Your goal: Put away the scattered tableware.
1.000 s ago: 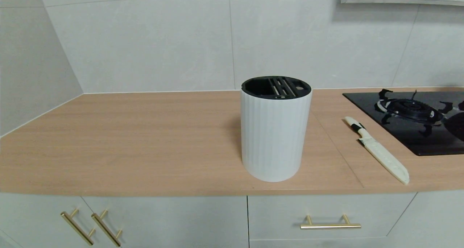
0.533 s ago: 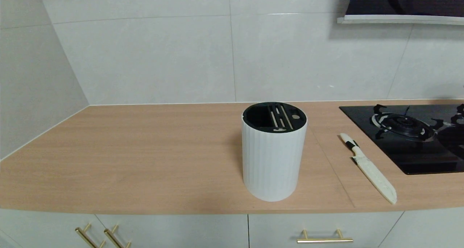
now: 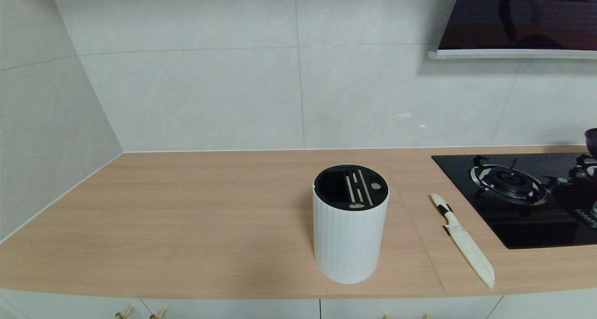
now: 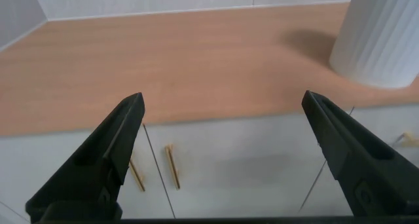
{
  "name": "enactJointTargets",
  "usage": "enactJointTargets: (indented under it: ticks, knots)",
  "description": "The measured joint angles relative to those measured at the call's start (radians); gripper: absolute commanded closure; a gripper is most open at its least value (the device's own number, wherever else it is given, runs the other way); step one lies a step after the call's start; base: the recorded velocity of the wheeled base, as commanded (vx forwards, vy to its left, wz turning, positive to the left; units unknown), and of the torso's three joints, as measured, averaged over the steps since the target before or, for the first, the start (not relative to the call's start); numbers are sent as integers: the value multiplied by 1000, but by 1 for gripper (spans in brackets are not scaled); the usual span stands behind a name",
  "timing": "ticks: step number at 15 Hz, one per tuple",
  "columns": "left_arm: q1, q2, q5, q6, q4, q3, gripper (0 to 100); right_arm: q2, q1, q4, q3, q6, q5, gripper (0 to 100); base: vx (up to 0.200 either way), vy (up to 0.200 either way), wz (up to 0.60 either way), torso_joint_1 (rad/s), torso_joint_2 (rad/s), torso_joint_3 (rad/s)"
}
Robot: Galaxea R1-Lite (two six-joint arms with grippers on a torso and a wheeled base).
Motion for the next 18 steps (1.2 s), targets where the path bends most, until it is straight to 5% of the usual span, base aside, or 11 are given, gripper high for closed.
enactJointTargets:
  ticks: [7,18]
  knots:
    - [0,0,0,0,0,0,0,0,0,-1,0,0,-1,0,0,0,0,209,-431,-222]
    - [0,0,0,0,0,0,0,0,0,0,0,-32,-3,0,0,0,0,3,-6,-3]
